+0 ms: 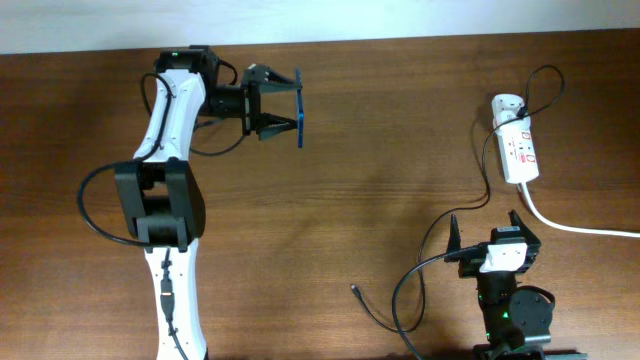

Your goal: Plug charger to phone and switch on socket

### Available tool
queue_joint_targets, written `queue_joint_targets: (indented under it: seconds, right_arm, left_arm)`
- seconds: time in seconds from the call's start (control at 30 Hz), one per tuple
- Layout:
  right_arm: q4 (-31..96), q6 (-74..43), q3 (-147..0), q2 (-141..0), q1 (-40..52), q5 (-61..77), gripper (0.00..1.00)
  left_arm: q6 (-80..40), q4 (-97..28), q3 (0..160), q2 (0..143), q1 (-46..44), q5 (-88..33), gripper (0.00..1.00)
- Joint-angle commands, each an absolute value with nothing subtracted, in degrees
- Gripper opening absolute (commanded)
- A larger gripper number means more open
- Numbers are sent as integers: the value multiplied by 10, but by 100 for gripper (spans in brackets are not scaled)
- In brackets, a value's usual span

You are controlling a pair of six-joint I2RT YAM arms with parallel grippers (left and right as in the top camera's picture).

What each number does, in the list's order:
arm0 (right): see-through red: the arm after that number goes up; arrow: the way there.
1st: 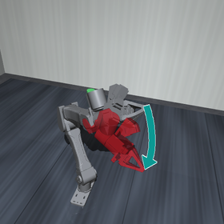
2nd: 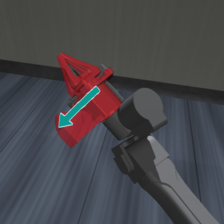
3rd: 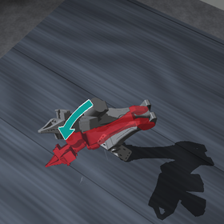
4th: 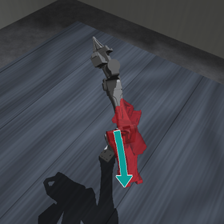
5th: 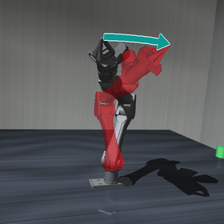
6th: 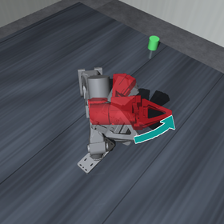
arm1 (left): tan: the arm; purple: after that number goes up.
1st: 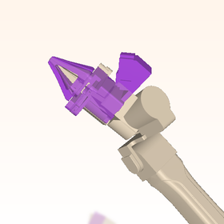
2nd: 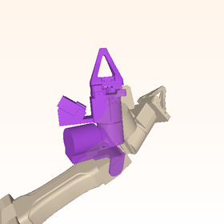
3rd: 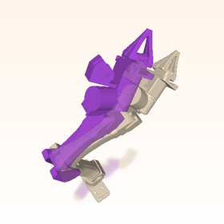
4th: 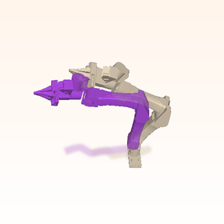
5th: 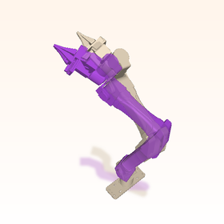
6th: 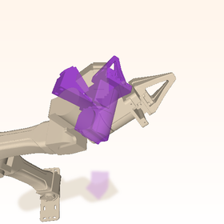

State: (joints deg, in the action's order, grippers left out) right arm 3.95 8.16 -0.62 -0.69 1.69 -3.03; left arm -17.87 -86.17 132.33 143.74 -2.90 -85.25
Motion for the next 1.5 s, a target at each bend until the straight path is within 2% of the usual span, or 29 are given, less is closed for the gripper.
queue_joint_targets:
  seconds: [0.0,1.47]
  right_arm:
    - [44,84,-3,-4,18,-37,98]
    - [44,84,-3,-4,18,-37,98]
  left_arm:
    - [-189,-868,1338,1437,-21,-902,70]
    - [-184,-910,1338,1437,-21,-902,68]
